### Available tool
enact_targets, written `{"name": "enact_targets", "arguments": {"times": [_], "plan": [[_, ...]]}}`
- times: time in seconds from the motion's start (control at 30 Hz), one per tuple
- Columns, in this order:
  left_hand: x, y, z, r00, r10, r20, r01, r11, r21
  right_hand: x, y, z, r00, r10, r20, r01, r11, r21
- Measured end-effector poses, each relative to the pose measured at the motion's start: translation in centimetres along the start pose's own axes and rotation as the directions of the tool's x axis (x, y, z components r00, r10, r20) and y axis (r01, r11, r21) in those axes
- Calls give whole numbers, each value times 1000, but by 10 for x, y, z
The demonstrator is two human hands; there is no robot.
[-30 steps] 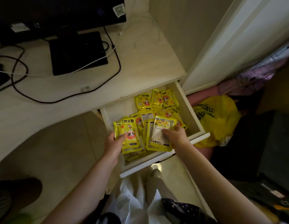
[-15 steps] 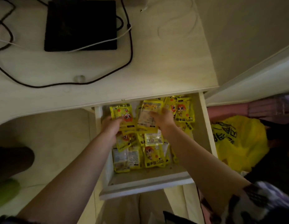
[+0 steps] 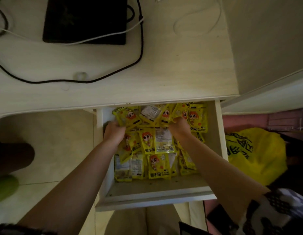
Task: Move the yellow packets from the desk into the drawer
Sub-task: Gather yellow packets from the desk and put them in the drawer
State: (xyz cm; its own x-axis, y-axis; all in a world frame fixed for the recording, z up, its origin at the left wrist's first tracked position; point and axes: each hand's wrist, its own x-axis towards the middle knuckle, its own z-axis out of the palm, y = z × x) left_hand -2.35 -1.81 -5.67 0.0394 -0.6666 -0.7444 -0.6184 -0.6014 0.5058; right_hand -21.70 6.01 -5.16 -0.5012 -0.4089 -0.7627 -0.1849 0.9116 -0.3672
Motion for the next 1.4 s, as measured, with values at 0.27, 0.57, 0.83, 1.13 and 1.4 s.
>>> {"name": "enact_targets", "arguments": {"times": [0.27,0.57,0.83,1.13,1.4], "plan": [[-54,-1,-13,994,108,32,-110,992,65,-41,22,-20,996,-93,10,93,984,-154],[-129,-17,-28,986,153,-72,-154,988,-9,-114,7,-6,949,-297,110,310,941,-135],[-177,-80,-80,949,181,-259,-174,983,53,-174,-12,46,783,-532,323,621,634,-460],[-200,-175,-158,900,-43,-433,-45,980,-192,-241,-50,138,633,-597,492,771,437,-462],[-203,-271,-256,866,-130,-484,30,977,-210,-302,-91,248,552,-584,595,832,333,-444]]}}
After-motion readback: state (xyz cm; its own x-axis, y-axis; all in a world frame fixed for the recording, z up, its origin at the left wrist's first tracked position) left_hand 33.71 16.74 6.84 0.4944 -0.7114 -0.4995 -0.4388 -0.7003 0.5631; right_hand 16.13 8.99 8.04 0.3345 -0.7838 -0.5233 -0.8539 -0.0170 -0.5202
